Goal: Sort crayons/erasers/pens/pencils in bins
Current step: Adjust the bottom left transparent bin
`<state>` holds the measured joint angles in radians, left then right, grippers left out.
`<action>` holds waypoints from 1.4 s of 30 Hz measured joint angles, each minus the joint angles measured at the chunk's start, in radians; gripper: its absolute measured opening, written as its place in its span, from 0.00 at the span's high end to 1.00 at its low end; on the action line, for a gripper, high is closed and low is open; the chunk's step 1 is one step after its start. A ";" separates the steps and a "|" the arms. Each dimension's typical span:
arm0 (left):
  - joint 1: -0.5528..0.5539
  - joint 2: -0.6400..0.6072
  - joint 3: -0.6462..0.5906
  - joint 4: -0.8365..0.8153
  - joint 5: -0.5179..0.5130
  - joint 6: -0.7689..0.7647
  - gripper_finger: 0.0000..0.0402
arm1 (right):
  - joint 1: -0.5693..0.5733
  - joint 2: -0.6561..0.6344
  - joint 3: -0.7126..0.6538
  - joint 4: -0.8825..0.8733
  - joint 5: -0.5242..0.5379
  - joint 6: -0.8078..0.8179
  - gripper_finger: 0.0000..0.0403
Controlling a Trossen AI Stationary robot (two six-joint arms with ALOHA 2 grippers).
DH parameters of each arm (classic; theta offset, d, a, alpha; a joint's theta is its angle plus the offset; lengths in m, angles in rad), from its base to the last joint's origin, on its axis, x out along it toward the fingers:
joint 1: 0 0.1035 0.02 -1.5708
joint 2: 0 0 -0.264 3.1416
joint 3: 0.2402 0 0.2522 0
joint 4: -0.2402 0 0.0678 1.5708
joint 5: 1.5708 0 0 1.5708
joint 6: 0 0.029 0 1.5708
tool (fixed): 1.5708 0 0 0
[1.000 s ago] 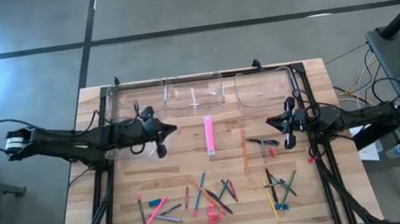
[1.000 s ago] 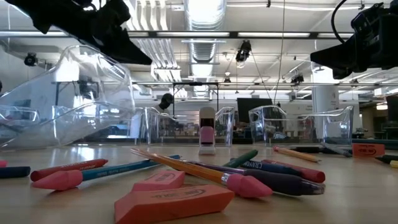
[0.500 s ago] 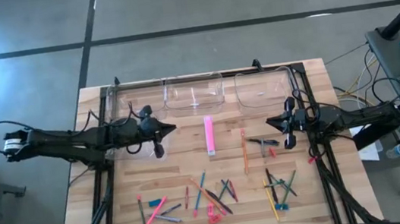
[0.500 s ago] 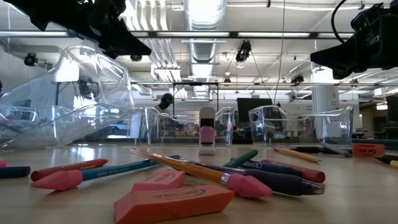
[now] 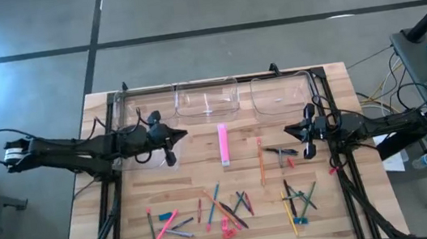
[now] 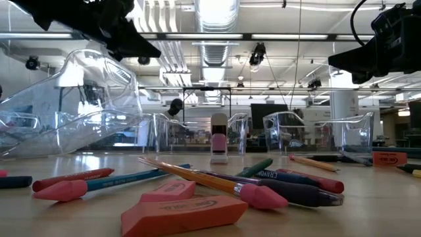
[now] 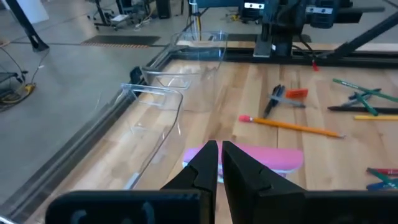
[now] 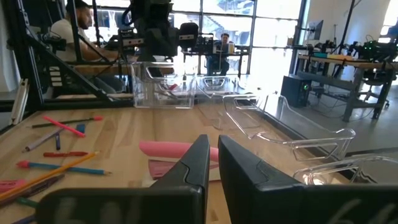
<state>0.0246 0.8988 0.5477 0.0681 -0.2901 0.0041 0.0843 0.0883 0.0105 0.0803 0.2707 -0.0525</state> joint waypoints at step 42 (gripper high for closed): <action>-0.079 -0.154 0.214 -0.739 0.088 -0.206 0.41 | 0.000 0.000 0.000 0.000 0.000 0.000 0.93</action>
<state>-0.0544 0.7452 0.7620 -0.6714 -0.2024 -0.2020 0.0841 0.0883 0.0105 0.0799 0.2709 -0.0525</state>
